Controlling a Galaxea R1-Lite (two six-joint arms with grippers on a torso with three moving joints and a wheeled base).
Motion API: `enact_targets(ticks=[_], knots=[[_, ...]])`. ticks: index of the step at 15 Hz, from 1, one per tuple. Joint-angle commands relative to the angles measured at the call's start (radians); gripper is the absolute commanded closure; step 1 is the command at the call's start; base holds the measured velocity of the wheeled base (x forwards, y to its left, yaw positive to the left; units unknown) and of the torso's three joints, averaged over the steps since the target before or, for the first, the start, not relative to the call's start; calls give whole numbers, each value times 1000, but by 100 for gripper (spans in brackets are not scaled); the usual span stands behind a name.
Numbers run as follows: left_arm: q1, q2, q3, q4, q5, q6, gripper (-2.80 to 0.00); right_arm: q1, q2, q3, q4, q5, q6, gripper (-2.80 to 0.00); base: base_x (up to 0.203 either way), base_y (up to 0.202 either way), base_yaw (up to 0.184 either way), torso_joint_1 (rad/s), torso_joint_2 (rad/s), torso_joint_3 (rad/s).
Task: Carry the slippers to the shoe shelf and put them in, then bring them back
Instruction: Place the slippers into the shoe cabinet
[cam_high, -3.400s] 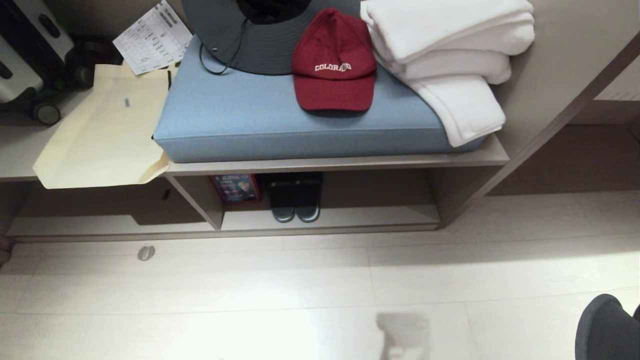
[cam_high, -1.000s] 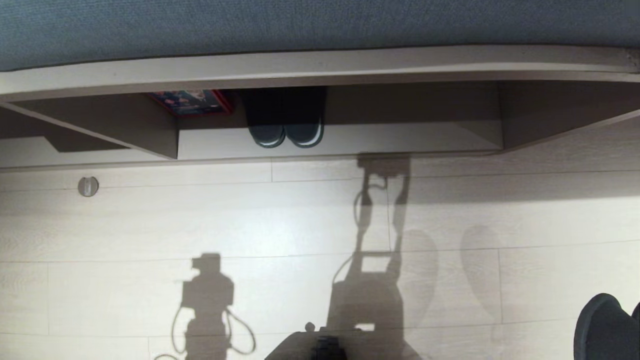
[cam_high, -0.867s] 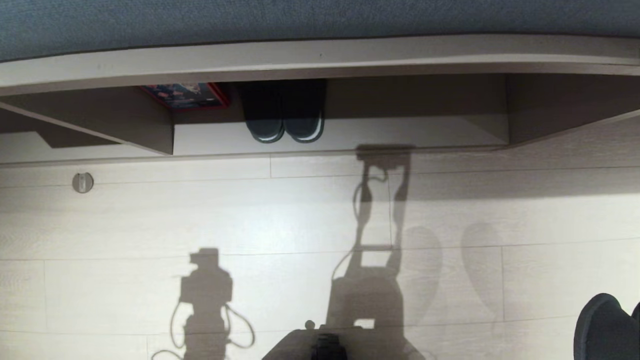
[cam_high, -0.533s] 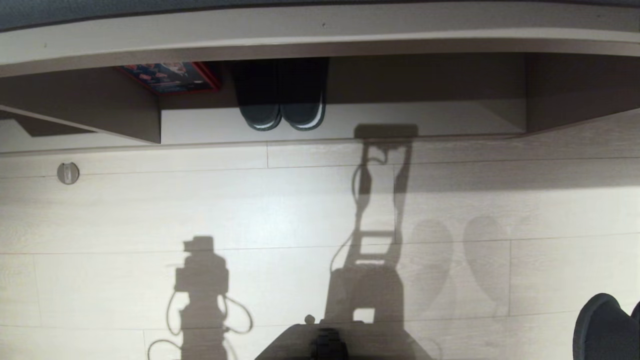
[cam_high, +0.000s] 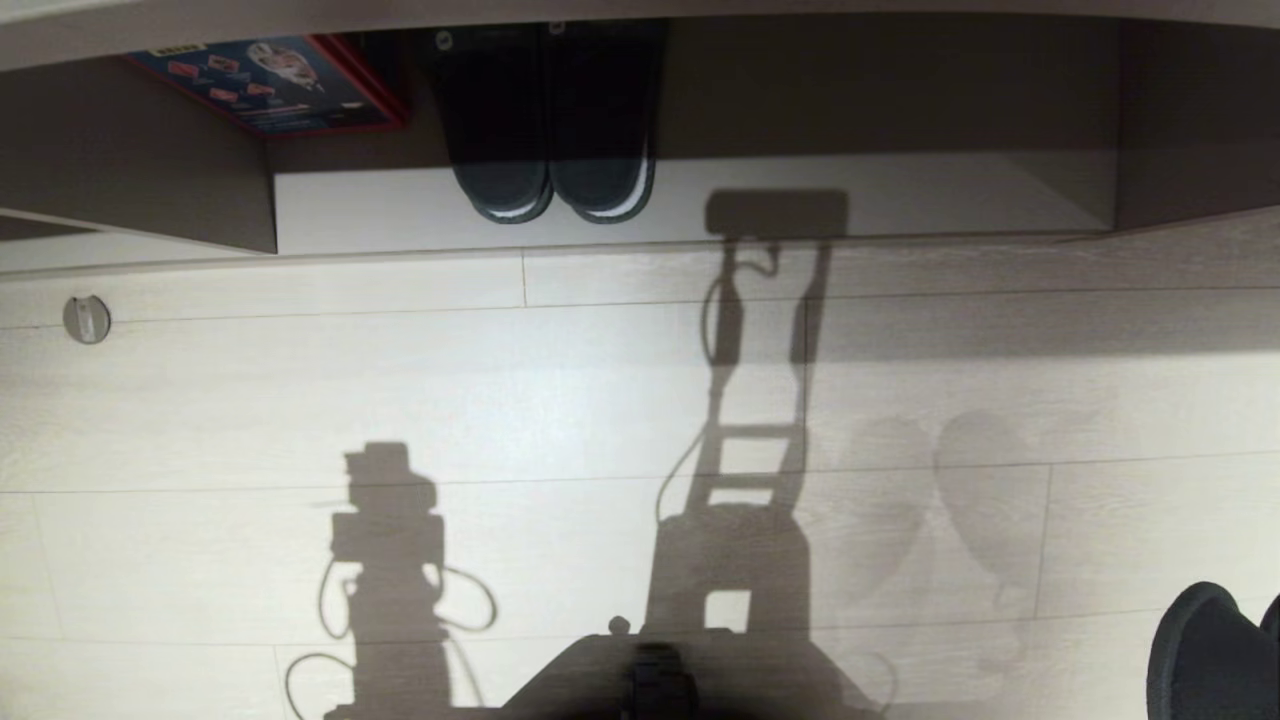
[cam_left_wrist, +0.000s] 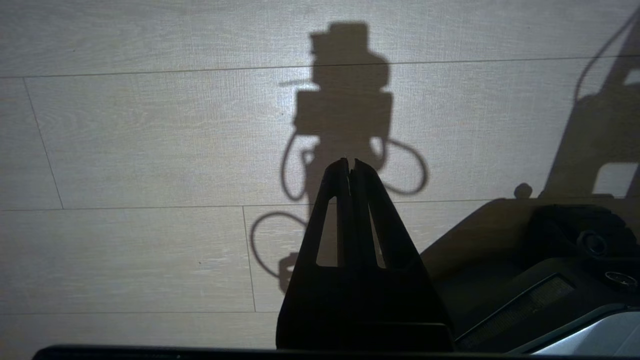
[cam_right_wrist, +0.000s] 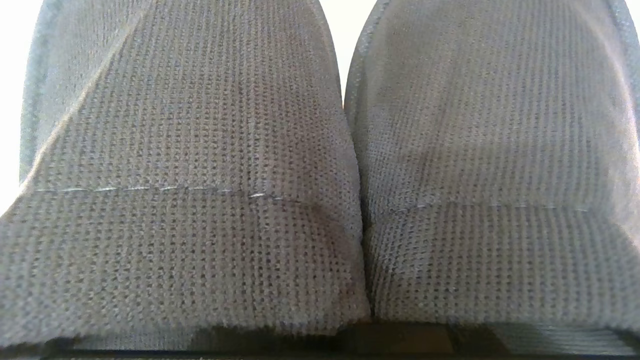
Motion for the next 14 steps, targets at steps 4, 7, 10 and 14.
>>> enact_targets(ticks=[4,7,10,14], knots=[[0,1,0,0,0,1,0,1,190,-187,-34,58,20,0,0,0,0,2,0,-19],[0,1,0,0,0,1,0,6,501,-349,-128,81,22,0,0,0,0,0,0,0],[0,1,0,-2,0,1,0,13,846,-471,-306,108,6,0,0,0,0,0,0,0],[0,1,0,-2,0,1,0,61,1079,-545,-495,129,-34,0,0,0,0,0,0,0]])
